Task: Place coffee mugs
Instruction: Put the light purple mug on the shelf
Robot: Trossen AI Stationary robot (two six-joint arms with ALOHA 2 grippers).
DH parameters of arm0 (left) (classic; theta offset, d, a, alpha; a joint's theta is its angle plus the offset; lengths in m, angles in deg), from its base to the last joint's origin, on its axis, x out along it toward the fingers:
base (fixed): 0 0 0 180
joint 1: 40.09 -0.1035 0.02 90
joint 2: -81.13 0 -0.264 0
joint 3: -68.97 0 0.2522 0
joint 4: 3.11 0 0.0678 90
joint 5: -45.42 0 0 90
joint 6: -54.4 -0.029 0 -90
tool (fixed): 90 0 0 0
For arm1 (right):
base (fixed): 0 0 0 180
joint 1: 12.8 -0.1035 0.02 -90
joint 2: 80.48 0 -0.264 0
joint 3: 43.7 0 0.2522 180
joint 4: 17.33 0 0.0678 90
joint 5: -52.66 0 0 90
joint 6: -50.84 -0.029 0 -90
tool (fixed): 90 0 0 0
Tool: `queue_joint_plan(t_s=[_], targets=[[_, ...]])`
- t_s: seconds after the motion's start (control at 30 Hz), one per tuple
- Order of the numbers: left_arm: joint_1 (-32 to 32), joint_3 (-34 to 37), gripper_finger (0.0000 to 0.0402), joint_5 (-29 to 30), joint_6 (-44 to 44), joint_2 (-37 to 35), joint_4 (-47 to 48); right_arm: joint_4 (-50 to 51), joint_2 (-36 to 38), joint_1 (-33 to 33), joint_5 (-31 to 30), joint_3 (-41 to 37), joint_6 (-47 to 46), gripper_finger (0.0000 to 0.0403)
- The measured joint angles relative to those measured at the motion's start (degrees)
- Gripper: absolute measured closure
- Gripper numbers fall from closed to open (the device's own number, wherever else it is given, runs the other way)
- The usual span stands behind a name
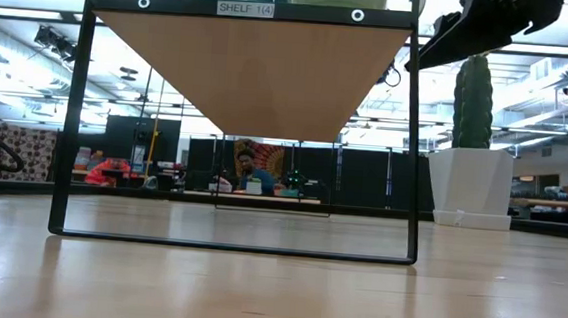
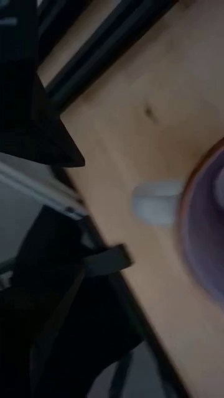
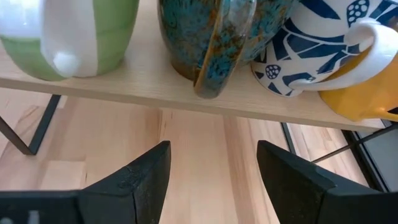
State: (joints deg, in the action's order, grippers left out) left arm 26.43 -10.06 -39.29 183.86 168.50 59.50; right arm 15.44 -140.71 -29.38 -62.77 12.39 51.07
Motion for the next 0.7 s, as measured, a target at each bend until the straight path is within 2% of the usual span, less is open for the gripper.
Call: queue_joint_plan(t_s=[0.13,0.5,0.7], targets=[[0.0,0.3,0.0126,3.0,0.2,2.2,1.5,-0.1,0.0,0.0,0.1,0.0,0.0,0.0158],[-0.2,0.3,0.0129,3.8,-1.2,9.1,1.3,-0.8,0.0,0.0,1.1,0.0,0.0,0.0158],[-0.2,0.3,0.0129,6.2,-1.5,10.9,1.3,-1.0,0.0,0.0,1.1,0.0,0.0,0.0158]])
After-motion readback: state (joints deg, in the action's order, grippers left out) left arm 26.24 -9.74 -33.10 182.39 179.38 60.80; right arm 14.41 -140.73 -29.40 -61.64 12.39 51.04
